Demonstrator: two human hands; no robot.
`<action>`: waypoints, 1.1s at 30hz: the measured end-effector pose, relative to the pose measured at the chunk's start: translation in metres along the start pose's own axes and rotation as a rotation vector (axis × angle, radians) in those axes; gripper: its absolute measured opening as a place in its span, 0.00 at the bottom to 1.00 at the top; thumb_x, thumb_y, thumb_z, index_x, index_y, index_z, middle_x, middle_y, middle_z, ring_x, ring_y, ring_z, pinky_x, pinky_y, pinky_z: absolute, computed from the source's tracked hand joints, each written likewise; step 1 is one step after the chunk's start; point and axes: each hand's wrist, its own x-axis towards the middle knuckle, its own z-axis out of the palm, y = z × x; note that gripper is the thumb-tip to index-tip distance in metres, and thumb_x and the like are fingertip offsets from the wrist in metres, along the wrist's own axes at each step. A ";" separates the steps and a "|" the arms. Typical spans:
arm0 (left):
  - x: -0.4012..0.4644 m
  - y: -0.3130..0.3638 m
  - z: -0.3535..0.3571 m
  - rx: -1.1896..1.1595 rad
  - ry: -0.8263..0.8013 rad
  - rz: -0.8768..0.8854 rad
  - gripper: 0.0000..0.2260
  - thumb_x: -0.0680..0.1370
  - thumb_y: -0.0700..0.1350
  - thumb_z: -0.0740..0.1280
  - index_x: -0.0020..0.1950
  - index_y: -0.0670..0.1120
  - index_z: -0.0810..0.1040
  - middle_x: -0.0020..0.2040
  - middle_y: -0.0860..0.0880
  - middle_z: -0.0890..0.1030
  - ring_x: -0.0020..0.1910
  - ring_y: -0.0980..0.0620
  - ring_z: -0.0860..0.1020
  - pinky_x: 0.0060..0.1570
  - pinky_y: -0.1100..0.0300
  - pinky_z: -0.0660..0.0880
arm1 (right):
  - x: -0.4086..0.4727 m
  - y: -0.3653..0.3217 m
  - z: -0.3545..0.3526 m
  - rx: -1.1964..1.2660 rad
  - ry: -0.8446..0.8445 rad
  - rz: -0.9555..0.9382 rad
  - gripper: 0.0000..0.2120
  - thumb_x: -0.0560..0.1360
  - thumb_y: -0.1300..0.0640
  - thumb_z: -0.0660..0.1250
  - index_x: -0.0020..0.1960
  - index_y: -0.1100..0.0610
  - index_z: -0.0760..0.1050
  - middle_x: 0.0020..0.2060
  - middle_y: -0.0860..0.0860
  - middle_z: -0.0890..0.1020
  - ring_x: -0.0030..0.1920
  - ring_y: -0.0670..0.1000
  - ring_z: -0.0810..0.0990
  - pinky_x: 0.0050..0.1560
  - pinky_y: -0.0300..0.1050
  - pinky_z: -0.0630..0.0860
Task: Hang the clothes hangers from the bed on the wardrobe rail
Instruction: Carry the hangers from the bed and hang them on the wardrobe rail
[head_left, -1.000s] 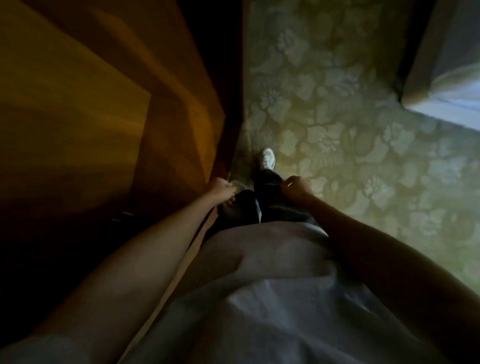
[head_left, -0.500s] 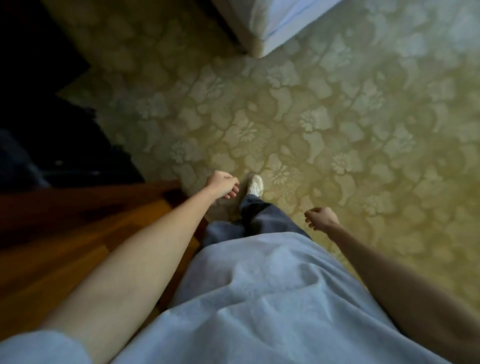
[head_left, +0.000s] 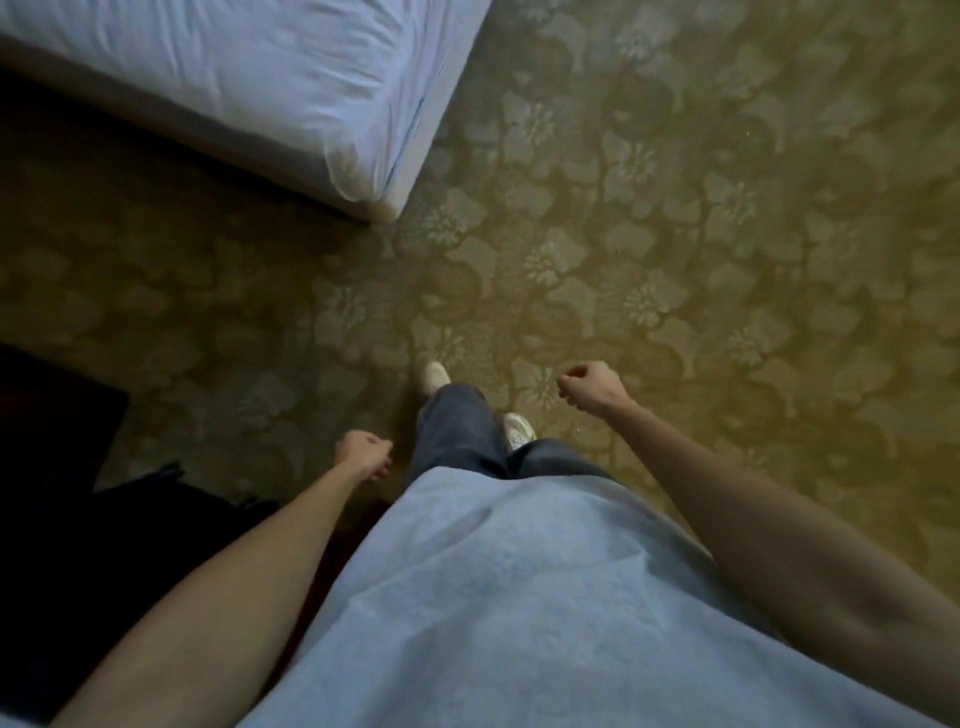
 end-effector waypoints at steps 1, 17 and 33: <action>0.009 0.001 -0.011 0.023 -0.012 -0.017 0.09 0.82 0.43 0.66 0.50 0.39 0.83 0.42 0.44 0.84 0.33 0.51 0.80 0.28 0.61 0.75 | 0.010 -0.025 0.002 0.012 -0.002 -0.027 0.10 0.77 0.56 0.65 0.49 0.60 0.83 0.44 0.55 0.86 0.46 0.54 0.84 0.51 0.51 0.81; 0.149 0.310 -0.232 -0.069 -0.067 0.275 0.08 0.81 0.41 0.67 0.50 0.39 0.84 0.38 0.46 0.84 0.31 0.54 0.80 0.27 0.64 0.75 | 0.141 -0.233 -0.059 0.062 0.104 0.218 0.11 0.76 0.59 0.65 0.43 0.65 0.83 0.41 0.61 0.85 0.36 0.55 0.79 0.46 0.53 0.81; 0.221 0.643 -0.293 0.037 -0.127 0.199 0.10 0.81 0.40 0.64 0.45 0.39 0.82 0.35 0.44 0.82 0.28 0.51 0.78 0.25 0.63 0.73 | 0.329 -0.351 -0.302 0.207 0.109 0.395 0.12 0.75 0.60 0.65 0.35 0.61 0.79 0.30 0.57 0.80 0.29 0.54 0.74 0.31 0.50 0.76</action>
